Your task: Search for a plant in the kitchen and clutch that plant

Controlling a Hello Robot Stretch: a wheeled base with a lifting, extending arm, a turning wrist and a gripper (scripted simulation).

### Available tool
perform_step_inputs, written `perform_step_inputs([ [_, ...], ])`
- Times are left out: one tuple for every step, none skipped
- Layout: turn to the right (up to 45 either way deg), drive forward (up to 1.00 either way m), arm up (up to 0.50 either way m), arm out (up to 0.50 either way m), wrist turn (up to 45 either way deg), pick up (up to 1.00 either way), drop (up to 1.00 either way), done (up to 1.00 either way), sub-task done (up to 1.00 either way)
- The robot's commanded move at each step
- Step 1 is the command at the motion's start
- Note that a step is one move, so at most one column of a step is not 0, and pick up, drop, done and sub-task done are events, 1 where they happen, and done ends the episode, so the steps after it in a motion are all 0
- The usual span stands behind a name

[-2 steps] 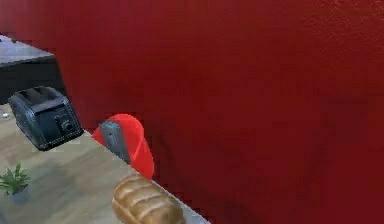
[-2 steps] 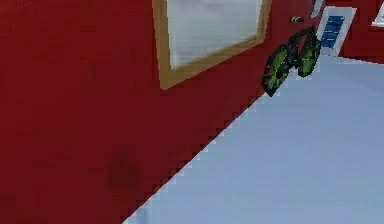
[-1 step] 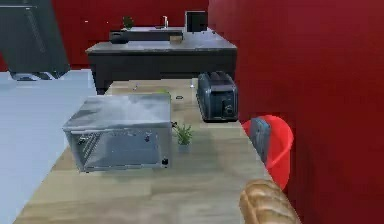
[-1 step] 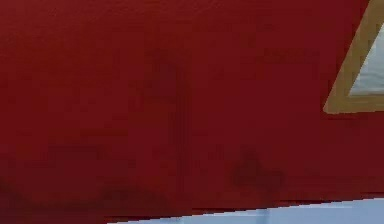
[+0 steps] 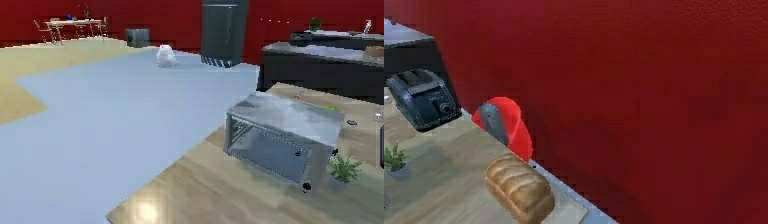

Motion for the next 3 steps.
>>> perform_step_inputs([
  [-42.0, 0.00, 0.00, 0.00, 0.0, 0.00, 0.00, 0.00, 0.00],
  [0.0, 0.00, 0.50, 0.00, 0.0, 0.00, 0.00, 0.00, 0.00],
  [0.0, 0.00, 0.36, 0.00, 0.0, 0.00, 0.00, 0.00, 0.00],
])
